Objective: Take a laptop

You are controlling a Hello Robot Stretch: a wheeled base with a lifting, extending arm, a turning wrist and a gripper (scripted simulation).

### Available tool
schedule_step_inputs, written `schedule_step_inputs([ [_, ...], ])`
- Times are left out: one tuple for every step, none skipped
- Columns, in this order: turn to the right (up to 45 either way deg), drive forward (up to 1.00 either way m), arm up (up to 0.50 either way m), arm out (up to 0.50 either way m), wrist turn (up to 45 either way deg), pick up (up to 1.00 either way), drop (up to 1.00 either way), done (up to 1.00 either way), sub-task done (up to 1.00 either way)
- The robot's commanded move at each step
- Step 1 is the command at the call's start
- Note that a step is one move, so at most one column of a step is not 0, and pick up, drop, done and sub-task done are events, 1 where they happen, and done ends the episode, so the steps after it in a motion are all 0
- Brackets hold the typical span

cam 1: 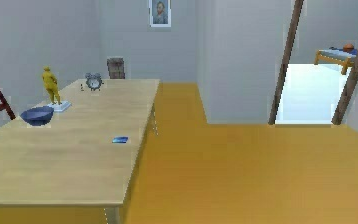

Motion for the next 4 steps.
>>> schedule_step_inputs([
  [0.0,0.00,0.50,0.00,0.0,0.00,0.00,0.00,0.00],
  [0.0,0.00,0.12,0.00,0.0,0.00,0.00,0.00,0.00],
  [0.0,0.00,0.00,0.44,0.0,0.00,0.00,0.00,0.00],
  [0.0,0.00,0.00,0.00,45.0,0.00,0.00,0.00,0.00],
])
